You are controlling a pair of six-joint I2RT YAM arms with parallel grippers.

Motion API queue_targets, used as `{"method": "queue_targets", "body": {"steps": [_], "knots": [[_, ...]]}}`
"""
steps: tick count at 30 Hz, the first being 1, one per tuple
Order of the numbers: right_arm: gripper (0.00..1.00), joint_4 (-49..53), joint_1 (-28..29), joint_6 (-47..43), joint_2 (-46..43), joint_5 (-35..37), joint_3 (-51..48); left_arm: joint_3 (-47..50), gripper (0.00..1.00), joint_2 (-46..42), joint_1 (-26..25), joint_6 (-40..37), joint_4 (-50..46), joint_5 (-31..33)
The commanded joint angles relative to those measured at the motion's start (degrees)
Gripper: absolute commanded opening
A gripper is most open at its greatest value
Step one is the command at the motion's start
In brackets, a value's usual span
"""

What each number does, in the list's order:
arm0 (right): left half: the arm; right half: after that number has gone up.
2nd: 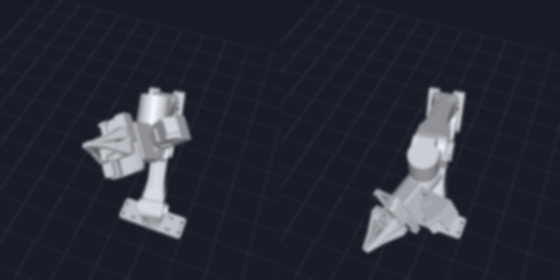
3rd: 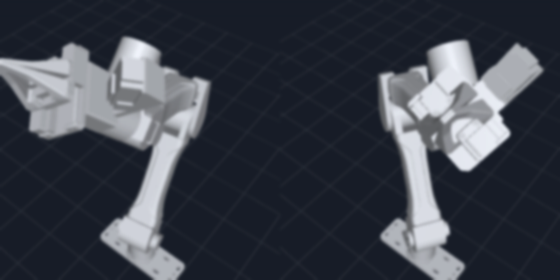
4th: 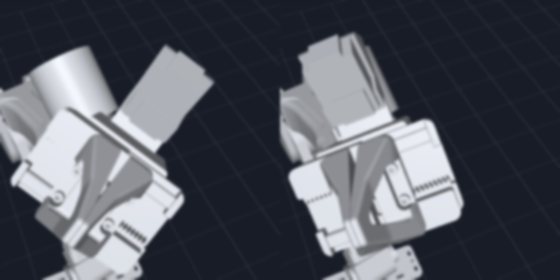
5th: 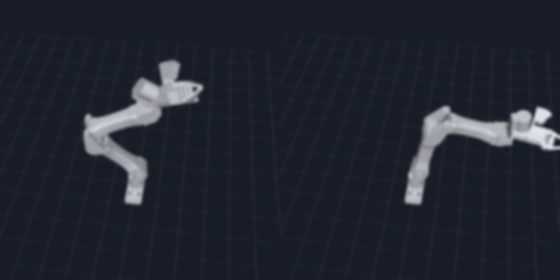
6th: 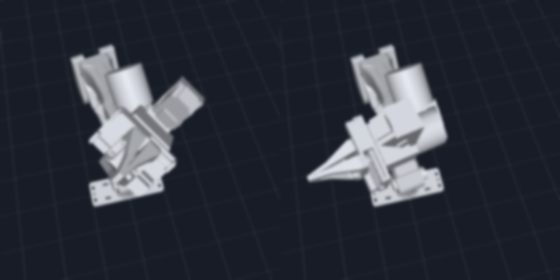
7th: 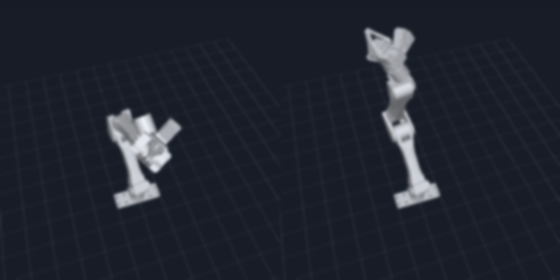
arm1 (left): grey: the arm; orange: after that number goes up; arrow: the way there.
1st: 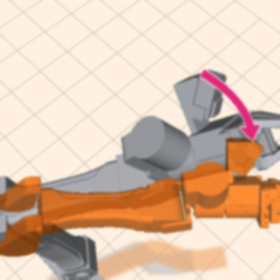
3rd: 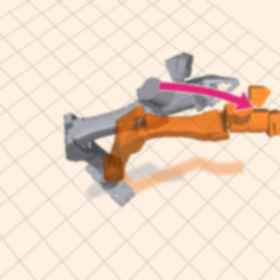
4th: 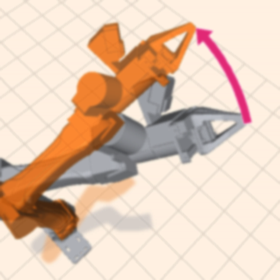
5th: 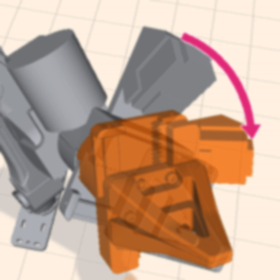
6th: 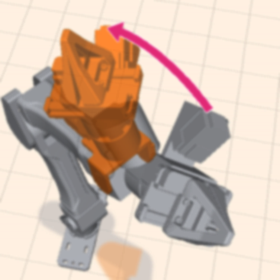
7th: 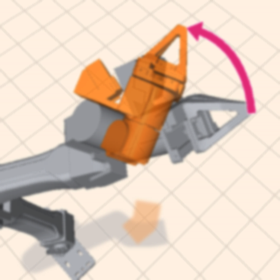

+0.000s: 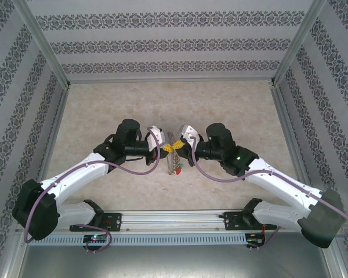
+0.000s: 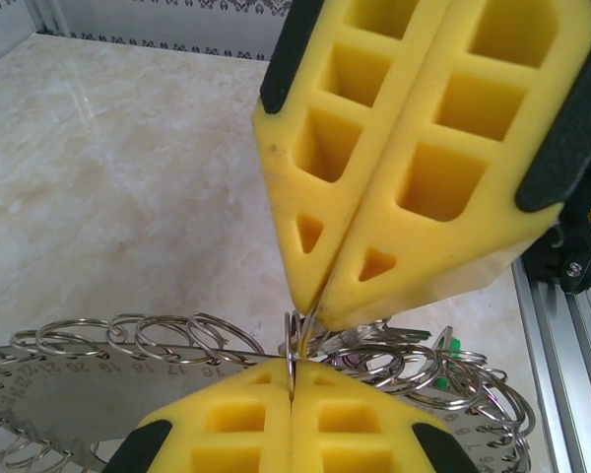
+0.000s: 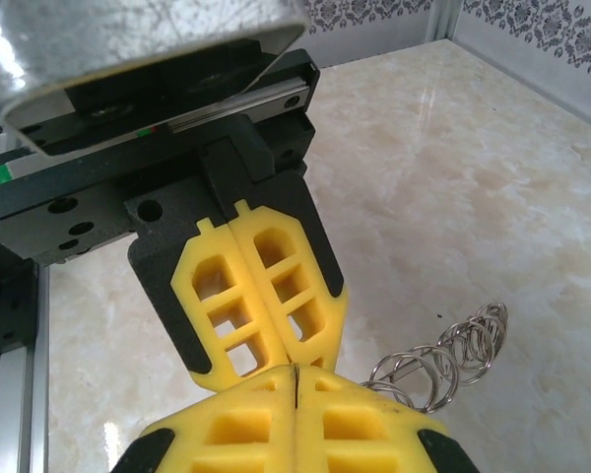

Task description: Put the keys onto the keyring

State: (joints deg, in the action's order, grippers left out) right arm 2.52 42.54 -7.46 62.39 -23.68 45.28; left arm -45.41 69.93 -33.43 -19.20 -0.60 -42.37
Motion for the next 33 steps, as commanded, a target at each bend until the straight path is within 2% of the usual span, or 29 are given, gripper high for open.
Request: {"method": "queue_targets", "body": {"steps": [1,11,33], "knots": [[0.0,-2.22,0.68,0.78,0.39,2.96,1.53,-1.8,0.0,-0.94,-0.59,0.24,3.93,-1.49],[0.0,-0.68,0.79,0.37,0.5,11.17,0.79,-1.48,0.0,-1.37,-0.58,0.57,4.73,-1.29],[0.0,1.82,0.71,2.9,0.88,15.7,1.0,-0.8,0.0,-0.99,-0.58,0.7,5.91,-1.5]]}}
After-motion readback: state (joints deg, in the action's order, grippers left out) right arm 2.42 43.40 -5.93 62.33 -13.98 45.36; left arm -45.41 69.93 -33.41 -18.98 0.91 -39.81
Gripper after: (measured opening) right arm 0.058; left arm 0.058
